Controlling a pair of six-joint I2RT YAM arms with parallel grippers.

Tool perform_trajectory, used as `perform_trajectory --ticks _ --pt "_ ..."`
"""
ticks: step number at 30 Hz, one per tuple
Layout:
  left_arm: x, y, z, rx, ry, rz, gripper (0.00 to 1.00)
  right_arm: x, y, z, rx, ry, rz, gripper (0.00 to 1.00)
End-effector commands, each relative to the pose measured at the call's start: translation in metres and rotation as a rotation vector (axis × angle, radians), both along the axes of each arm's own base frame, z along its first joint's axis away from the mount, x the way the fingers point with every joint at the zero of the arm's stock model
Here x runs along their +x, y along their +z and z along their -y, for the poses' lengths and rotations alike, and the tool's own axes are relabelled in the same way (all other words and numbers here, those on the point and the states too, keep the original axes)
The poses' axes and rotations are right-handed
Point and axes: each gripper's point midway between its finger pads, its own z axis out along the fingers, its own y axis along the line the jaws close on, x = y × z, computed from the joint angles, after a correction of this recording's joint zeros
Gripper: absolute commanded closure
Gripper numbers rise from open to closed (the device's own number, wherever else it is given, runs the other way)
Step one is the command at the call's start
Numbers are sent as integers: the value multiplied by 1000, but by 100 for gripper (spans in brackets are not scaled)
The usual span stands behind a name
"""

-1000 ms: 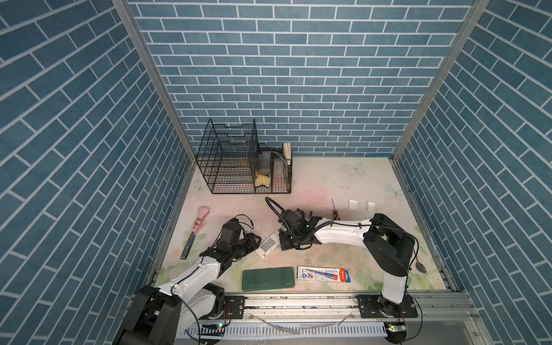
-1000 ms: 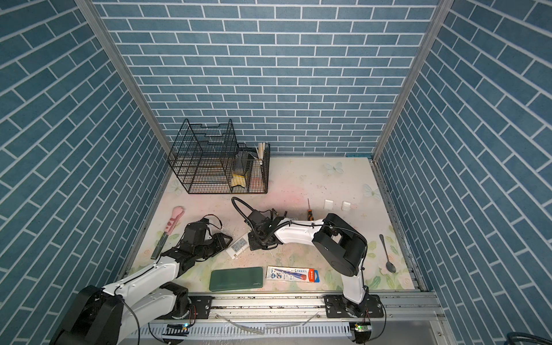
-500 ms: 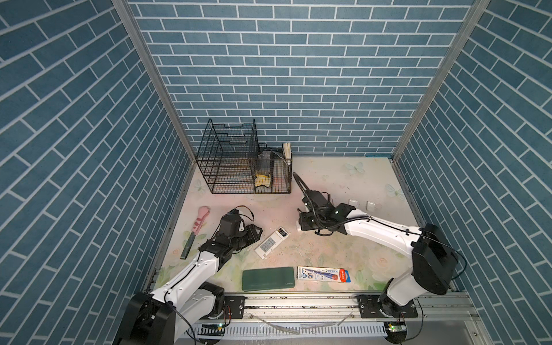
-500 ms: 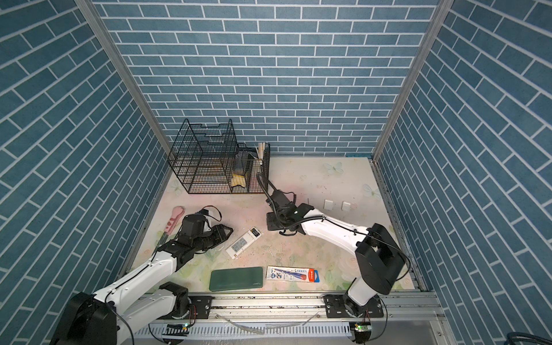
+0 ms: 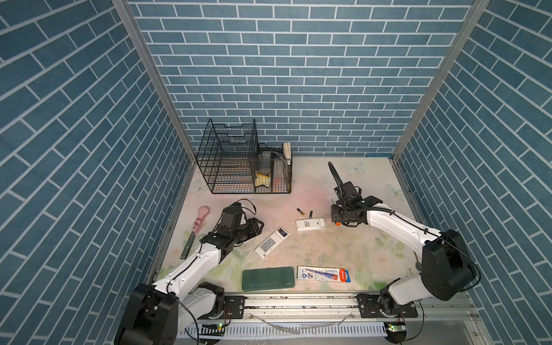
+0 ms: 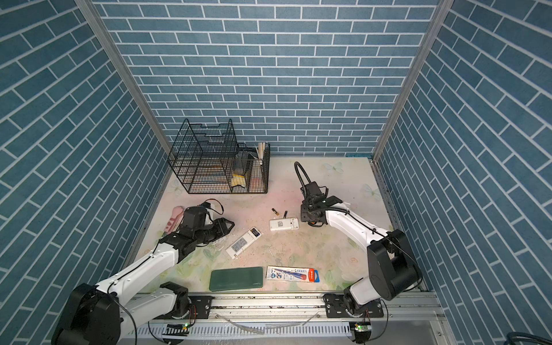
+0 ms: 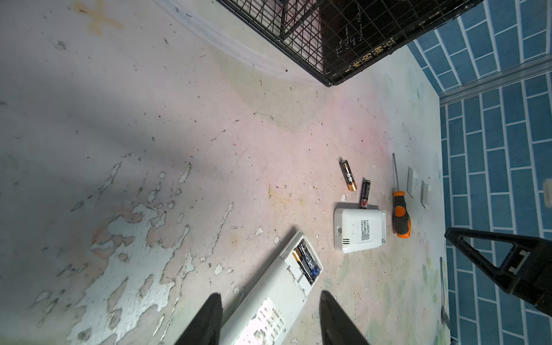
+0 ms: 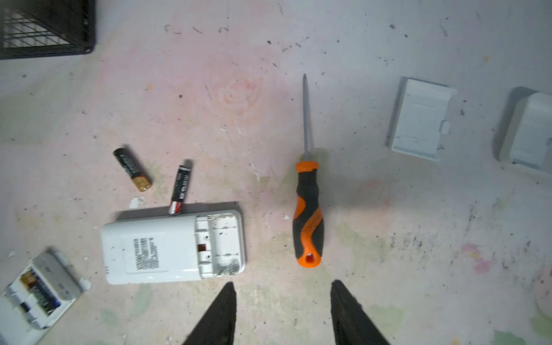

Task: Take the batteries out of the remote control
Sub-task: 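Lower the right gripper and grasp the orange-and-black screwdriver handle, then lift the screwdriver with the right gripper toward the left gripper while the left gripper rises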

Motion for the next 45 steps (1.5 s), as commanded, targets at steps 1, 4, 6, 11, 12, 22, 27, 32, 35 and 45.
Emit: perform_trajectory --ticks 1,4,6,11,12,22,27,32,35,45 --pt "1 2 -3 19 2 4 46 -5 -26 10 -41 37 -69 47" --pt "0 0 -4 24 3 -3 46 0 -36 10 -22 36 -98 47" --pt "0 -1 -4 26 3 -6 46 3 -43 9 -14 36 -114 47" --pt "1 -6 -3 29 1 -22 46 7 -55 6 -3 37 -140 47" --pt "1 -7 -2 29 -3 -25 46 7 -57 6 -3 36 -146 47" --pt "6 -4 1 20 -8 -22 47 9 -73 16 3 3 -180 50" --pt "5 -6 0 21 -8 -24 47 8 -77 21 23 -19 -189 53" --pt "4 -9 -1 22 -5 -28 47 6 -78 20 55 -17 -197 59" --pt "4 -9 -1 20 -4 -27 47 6 -78 18 70 -19 -202 61" --pt "3 -13 -2 14 1 -30 47 4 -77 15 99 -17 -216 76"
